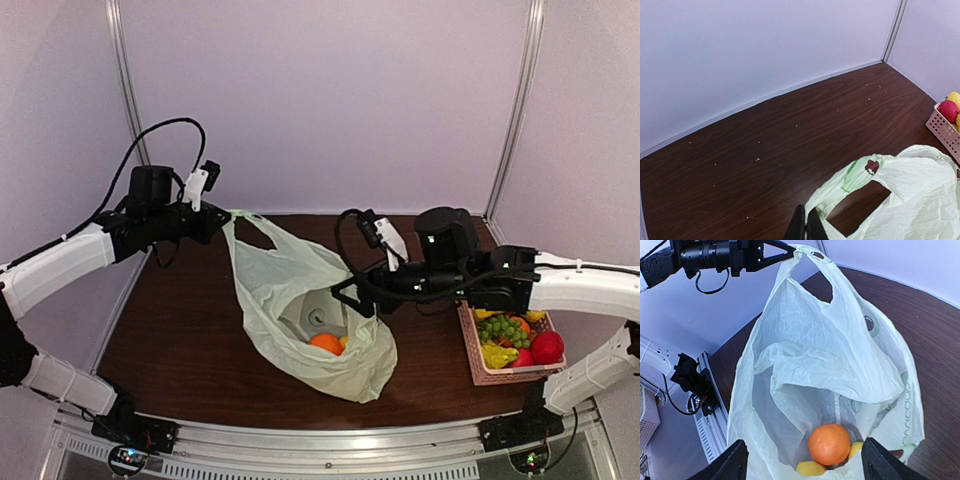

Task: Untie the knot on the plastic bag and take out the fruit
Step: Reach into the gripper in the takeout bag, then pick up the fake fruit from the takeout bag.

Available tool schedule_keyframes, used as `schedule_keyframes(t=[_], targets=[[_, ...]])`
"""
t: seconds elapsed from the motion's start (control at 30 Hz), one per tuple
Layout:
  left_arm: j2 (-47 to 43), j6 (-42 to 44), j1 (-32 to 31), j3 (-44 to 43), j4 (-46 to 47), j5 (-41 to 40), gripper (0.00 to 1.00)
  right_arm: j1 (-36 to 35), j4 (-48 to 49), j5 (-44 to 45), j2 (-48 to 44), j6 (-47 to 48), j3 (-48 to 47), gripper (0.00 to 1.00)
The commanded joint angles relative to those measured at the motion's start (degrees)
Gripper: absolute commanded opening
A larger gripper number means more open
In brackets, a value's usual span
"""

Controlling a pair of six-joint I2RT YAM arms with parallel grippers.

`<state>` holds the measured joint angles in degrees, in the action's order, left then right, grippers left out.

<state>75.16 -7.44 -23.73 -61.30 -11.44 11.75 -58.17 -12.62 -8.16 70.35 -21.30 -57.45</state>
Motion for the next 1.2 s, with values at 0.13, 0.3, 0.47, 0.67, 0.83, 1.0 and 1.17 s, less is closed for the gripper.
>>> schedule_keyframes(t=[0.13,0.3,0.47,0.67,0.83,1.0,1.17], targets=[[-1.93,0.1,0.08,-1.19,1.31,0.08,0.0,-3.91,-8.86,1.47,17.19,1.23,-13.01,0.71],[-1.91,0.06,0.08,-1.24,1.41,0.26,0.0,-5.84,-14.63,4.76,25.25,0.25,-18.01,0.71],[-1.66,0.06,0.08,-1.19,1.42,0.43,0.0,-6.33,-23.35,7.85,33.35,-0.06,-24.55,0.71],[-1.46,0.06,0.08,-1.19,1.31,0.39,0.0,-6.43,-25.39,10.94,37.48,0.2,-25.6,0.76],[-1.27,0.06,0.08,-1.19,1.31,0.33,0.0,-6.43,-23.97,11.86,40.55,0.12,-24.9,0.81],[-1.25,0.06,0.08,-1.19,1.26,0.32,0.0,-6.35,-22.45,13.83,42.92,0.12,-25.3,0.84],[-1.16,0.1,0.08,-1.26,1.17,0.35,0.0,-6.08,-20.92,15.02,44.81,0.38,-25.88,0.85]])
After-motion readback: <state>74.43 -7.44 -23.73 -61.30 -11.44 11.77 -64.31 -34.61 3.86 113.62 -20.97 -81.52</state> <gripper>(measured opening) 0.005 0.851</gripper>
